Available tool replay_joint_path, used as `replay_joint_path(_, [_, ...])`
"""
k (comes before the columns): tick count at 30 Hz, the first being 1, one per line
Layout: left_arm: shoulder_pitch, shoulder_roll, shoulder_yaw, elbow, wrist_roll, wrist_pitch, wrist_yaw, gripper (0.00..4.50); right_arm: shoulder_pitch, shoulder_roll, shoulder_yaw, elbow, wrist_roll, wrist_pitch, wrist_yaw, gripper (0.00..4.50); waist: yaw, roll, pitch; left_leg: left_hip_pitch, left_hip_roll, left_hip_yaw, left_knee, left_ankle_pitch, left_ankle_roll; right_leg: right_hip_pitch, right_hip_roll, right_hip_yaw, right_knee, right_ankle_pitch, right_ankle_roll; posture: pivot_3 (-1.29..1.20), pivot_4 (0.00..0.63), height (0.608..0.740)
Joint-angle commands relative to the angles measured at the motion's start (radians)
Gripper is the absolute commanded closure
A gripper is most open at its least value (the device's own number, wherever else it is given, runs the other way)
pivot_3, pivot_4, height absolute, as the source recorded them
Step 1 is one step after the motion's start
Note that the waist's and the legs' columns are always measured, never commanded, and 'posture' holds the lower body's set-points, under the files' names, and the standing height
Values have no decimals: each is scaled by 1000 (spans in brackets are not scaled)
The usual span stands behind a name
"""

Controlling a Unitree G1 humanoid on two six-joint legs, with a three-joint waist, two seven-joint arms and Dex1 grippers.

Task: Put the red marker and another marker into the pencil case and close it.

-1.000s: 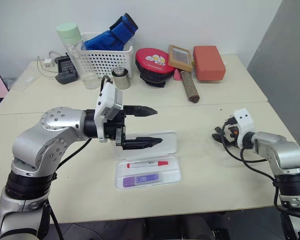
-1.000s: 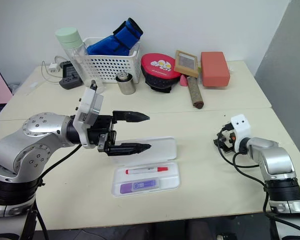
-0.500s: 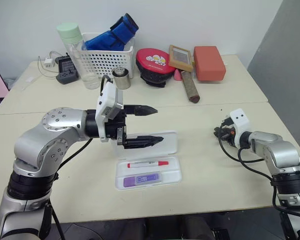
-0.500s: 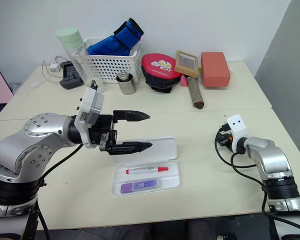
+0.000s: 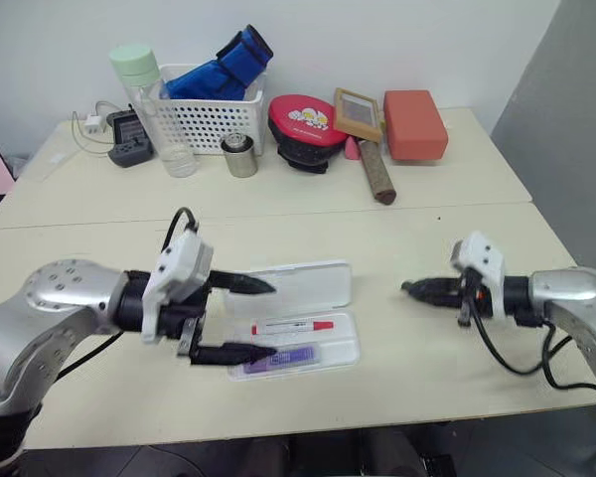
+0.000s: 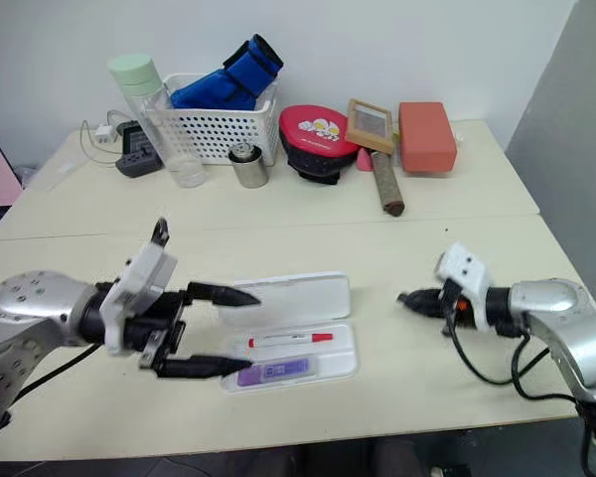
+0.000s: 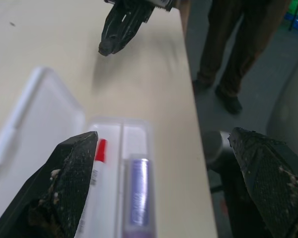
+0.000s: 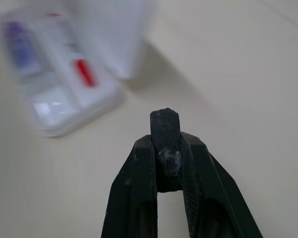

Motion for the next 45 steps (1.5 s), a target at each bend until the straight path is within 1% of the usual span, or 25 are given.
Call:
replay_joint_path(1, [35,25,51,-61,-16,-36,-37,0,-13,-9,62,-61,-15,-52,42,4195,2,0,0,0,0,0,0,0,0,0,0,0,0,0,0,0,150,740])
replay_joint_path(6, [91,45,39,-73,59,-106,-74,0,-66,20,191,-9,-132,-115,27,4195,-1,0,0,1,0,1,0,0,0,0,0,0,0,0,0,0,150,740])
replay_joint_path(9, [92,46,34,-63,64,-116,-72,0,-103,57,242,30,-175,-122,14,4195,1,0,1,0,0,0,-1,0,0,-1,0,0,0,0,0,0,150,740])
replay_joint_path(12, [78,38,36,-59,50,-106,-55,0,-152,122,298,79,-216,-122,-6,4195,0,0,1,0,0,0,-1,0,-1,-1,0,0,0,0,0,0,150,740])
replay_joint_path(26, [84,44,42,-60,50,-96,-42,0,-179,189,406,46,-229,-85,23,4195,2,0,1,0,0,-1,-1,0,-1,-1,0,0,0,0,0,0,150,740])
replay_joint_path(36, [72,44,30,-61,45,-91,-29,0,-208,234,413,87,-254,-84,12,4195,2,0,1,0,0,-1,-1,0,-1,-1,0,0,1,0,0,0,150,740])
replay_joint_path(41, [71,44,30,-61,45,-89,-26,0,-216,236,411,96,-252,-84,17,4195,2,0,1,0,0,-1,-1,0,-1,-1,0,-1,1,0,0,0,150,740])
replay_joint_path(43, [73,43,29,-63,44,-87,-23,0,-215,234,410,95,-250,-84,21,3493,2,0,1,0,0,-1,-1,0,-1,-1,0,0,1,0,0,0,150,740])
replay_joint_path(45, [74,43,28,-65,43,-87,-22,0,-214,230,406,92,-246,-81,26,3023,2,0,1,0,0,-1,-1,0,-1,-1,0,0,1,0,0,0,150,740])
